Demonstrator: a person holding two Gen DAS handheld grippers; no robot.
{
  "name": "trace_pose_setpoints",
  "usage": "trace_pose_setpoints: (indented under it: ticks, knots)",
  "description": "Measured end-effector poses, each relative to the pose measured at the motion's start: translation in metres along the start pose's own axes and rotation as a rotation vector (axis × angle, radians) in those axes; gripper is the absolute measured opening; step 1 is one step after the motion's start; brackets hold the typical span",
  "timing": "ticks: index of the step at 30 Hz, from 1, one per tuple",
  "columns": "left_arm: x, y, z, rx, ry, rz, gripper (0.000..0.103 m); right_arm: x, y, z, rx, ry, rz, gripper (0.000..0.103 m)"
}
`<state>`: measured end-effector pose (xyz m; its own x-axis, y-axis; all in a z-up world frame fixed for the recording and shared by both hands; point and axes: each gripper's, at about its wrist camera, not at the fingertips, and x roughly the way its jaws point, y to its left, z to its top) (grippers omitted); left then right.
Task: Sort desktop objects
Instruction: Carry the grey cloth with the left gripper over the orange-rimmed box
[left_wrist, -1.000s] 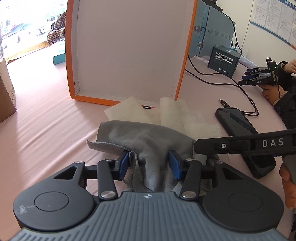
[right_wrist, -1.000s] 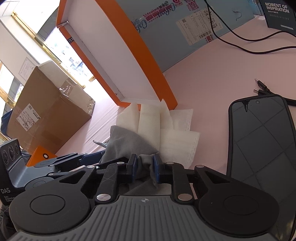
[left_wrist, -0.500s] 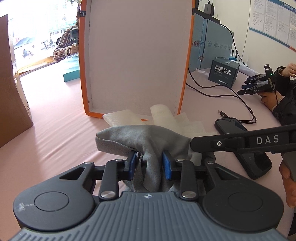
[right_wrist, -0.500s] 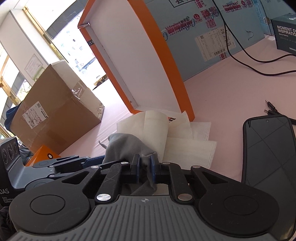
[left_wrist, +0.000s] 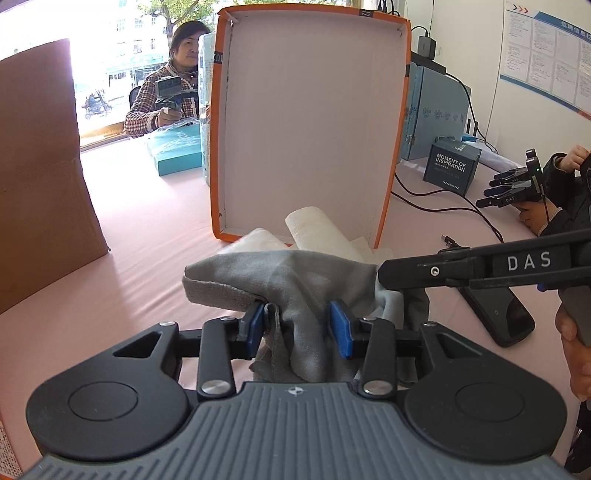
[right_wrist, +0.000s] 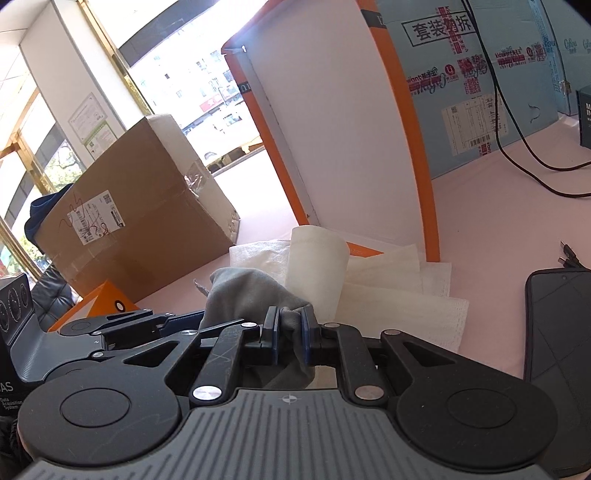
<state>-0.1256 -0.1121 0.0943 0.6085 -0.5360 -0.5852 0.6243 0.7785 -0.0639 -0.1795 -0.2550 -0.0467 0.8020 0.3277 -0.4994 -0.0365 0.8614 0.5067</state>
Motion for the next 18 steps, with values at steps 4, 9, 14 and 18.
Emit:
trace_pose_setpoints:
  ticks: [4, 9, 14, 18]
  knots:
    - [-0.003, 0.011, -0.009, -0.018, 0.021, 0.001, 0.041, 0.007, 0.014, 0.000, -0.018, 0.005, -0.045, 0.011]
    - [0.003, 0.017, -0.020, -0.022, 0.063, -0.015, 0.040, 0.017, 0.028, -0.008, -0.039, 0.037, -0.033, 0.011]
    - [0.008, 0.019, -0.028, -0.043, 0.108, -0.064, 0.042, 0.020, 0.048, -0.010, -0.083, 0.038, -0.032, 0.011]
    - [0.016, 0.017, -0.031, -0.072, 0.138, -0.115, 0.062, 0.021, 0.057, -0.010, -0.099, 0.031, -0.033, 0.011]
